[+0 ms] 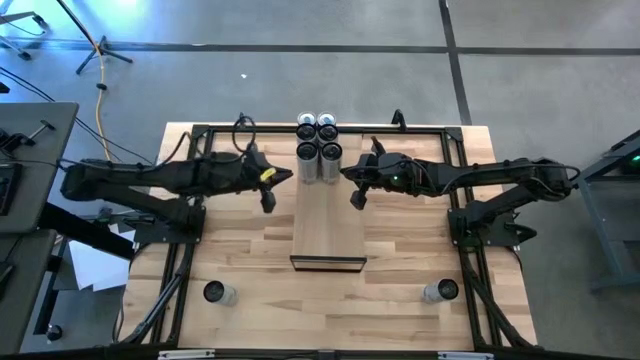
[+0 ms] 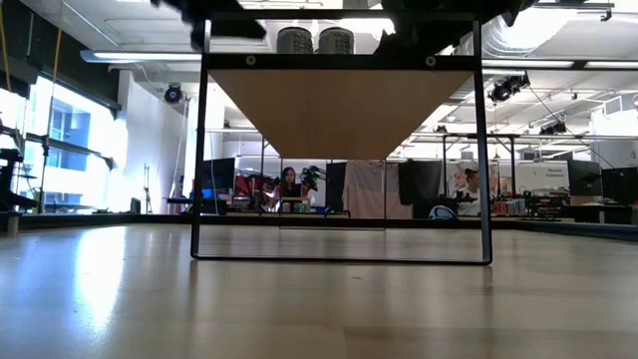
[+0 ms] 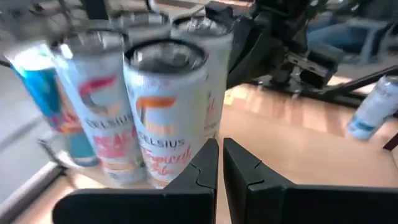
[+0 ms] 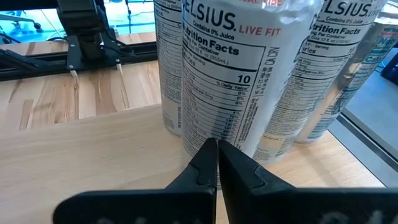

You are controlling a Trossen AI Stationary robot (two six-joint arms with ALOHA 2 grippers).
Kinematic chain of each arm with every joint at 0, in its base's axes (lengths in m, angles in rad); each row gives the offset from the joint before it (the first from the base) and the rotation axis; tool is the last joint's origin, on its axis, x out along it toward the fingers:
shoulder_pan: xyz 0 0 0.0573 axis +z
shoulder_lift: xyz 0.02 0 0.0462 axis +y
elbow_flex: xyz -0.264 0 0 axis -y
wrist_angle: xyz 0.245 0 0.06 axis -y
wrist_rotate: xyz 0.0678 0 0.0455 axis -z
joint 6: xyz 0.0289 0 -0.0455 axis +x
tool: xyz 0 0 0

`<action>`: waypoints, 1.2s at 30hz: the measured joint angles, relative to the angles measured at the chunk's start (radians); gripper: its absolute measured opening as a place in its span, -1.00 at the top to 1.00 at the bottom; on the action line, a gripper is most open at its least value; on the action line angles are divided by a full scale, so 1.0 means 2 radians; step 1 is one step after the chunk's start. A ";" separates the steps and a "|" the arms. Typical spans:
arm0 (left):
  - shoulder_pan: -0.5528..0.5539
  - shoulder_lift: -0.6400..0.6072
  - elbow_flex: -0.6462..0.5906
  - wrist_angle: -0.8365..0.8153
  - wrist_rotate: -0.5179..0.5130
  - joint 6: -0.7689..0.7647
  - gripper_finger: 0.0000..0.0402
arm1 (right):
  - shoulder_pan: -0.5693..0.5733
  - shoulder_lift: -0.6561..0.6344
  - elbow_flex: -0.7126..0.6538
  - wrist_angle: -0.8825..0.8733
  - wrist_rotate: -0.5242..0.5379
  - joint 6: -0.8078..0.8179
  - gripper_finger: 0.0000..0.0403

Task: Place canned beverage on shelf
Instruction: Put the white yellow soda can on the shelf aligned with the other white yellow soda can

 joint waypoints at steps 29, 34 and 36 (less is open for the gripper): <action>0.130 0.021 -0.082 0.147 0.156 -0.002 1.00 | -0.016 0.000 0.000 0.009 -0.038 0.002 1.00; 0.130 0.022 -0.082 0.148 0.156 -0.002 1.00 | -0.016 0.000 0.000 0.010 -0.039 0.004 1.00; 0.130 0.022 -0.082 0.148 0.156 -0.001 1.00 | -0.016 0.000 0.000 0.010 -0.039 0.004 1.00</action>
